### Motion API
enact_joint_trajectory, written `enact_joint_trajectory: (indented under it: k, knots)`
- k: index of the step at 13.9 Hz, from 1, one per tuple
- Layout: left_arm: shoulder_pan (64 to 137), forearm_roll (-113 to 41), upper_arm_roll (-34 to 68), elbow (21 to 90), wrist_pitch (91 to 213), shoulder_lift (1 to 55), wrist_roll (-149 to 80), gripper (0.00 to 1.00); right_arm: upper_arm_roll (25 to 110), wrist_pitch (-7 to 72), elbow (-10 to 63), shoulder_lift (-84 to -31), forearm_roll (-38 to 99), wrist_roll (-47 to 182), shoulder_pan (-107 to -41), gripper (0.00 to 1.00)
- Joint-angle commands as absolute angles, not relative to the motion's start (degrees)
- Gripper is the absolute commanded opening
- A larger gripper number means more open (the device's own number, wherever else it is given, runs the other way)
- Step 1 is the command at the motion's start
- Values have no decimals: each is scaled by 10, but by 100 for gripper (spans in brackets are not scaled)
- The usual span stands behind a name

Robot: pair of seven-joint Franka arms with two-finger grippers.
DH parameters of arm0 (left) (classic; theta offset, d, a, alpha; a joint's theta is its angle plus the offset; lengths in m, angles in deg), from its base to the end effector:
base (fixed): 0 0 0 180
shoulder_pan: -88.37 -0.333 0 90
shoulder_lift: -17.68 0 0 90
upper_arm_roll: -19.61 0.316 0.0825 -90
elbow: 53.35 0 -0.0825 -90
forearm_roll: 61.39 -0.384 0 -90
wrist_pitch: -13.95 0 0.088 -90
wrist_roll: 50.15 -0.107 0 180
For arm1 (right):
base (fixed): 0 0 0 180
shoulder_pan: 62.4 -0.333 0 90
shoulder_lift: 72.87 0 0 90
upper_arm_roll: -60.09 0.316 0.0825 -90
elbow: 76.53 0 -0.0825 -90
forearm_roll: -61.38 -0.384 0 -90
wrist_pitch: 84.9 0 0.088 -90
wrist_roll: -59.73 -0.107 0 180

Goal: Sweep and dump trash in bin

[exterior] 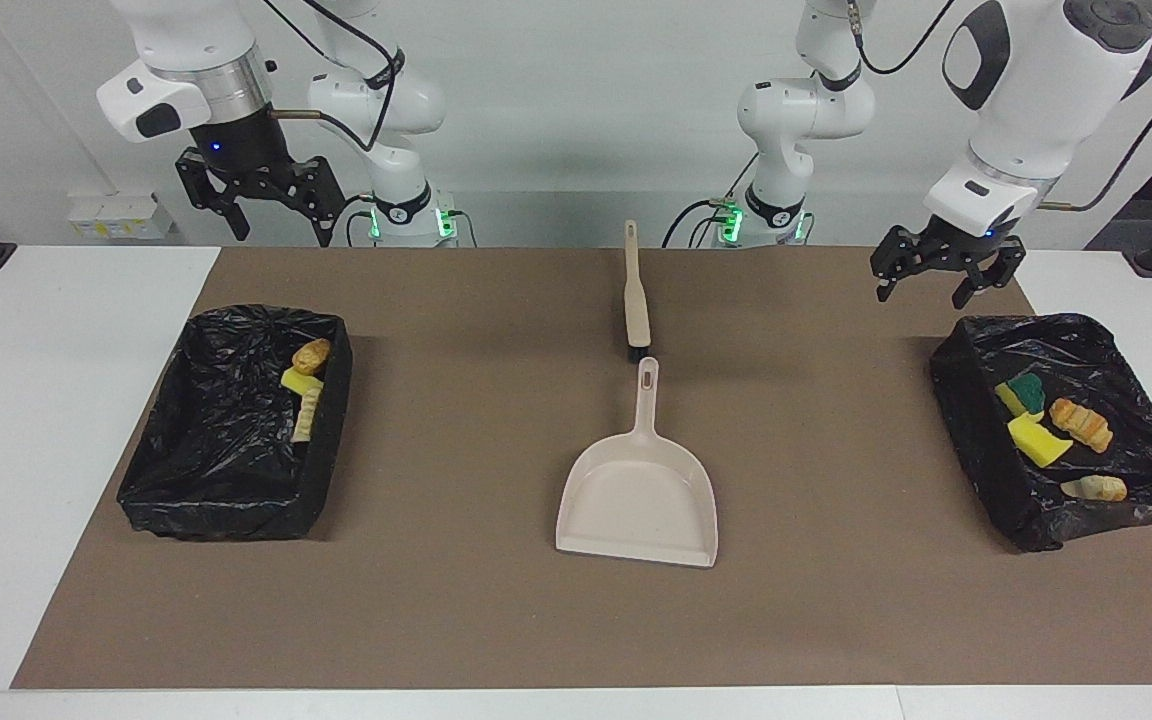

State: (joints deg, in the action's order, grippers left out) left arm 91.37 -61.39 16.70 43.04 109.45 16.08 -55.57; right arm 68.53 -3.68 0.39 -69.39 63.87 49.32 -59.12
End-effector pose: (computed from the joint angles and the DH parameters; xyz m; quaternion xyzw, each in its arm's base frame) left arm 0.5495 -0.0573 0.5954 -0.9951 0.0987 -0.0062 0.0007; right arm 0.5542 0.0416 0.6835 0.9986 -0.0494 0.0097 0.0158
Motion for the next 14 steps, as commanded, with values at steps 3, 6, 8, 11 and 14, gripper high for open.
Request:
enact_joint_trajectory:
  k: [3,6,8,11,14]
  knots:
    - [907,-605,171,426,1067,157,-564,100,687,-45,8,-701,623,507,-583,100]
    - [907,-605,171,428,1068,157,-565,100,687,-45,7,-701,623,507,-583,100]
    - [907,-605,171,428,1067,156,-566,100,687,-45,8,-701,623,507,-583,100]
    - [907,-605,171,425,1066,156,-564,100,687,-45,7,-701,623,507,-583,100]
    - [906,-606,172,383,1029,163,-564,100,687,-45,7,-701,623,507,-583,100]
